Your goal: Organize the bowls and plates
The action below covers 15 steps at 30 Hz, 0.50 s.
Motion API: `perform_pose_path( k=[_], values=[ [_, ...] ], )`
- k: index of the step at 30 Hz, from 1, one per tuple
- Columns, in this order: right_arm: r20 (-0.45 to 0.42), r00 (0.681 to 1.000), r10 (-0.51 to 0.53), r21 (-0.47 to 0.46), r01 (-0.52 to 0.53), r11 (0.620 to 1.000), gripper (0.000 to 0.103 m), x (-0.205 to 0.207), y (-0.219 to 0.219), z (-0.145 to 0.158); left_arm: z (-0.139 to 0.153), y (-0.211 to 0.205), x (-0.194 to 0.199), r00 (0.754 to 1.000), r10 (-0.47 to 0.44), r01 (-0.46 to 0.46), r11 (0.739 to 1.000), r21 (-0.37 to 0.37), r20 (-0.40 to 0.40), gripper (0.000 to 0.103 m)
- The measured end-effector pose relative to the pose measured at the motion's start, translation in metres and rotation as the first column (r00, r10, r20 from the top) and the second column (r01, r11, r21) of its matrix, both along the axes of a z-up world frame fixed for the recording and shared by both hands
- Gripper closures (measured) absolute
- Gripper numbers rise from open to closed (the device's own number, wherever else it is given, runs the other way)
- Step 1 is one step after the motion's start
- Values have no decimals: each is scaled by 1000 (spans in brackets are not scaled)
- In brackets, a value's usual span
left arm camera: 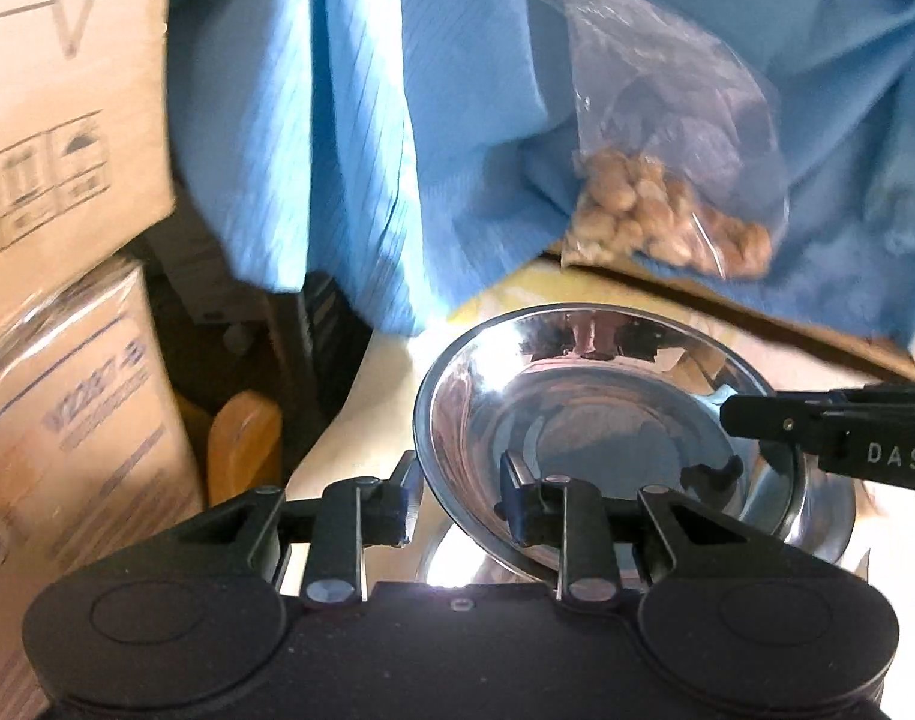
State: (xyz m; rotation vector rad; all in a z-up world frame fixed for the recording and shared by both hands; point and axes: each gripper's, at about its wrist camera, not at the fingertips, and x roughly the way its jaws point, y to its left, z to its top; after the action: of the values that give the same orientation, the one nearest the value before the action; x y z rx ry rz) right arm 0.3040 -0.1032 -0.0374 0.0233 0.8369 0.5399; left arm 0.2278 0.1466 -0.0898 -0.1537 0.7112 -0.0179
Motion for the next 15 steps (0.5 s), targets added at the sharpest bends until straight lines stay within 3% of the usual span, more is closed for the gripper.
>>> perform_pose_path(
  k=[6,15],
  values=[
    [-20,1000,22,-24,-23,999,81,-39,6,-15,-14,1,-33,999,-10,11,999,43,-34,73],
    [-35,998,43,-109,-47,993,81,-59,16,-37,-32,-8,-45,997,-29,36,994,105,-68,73]
  ],
)
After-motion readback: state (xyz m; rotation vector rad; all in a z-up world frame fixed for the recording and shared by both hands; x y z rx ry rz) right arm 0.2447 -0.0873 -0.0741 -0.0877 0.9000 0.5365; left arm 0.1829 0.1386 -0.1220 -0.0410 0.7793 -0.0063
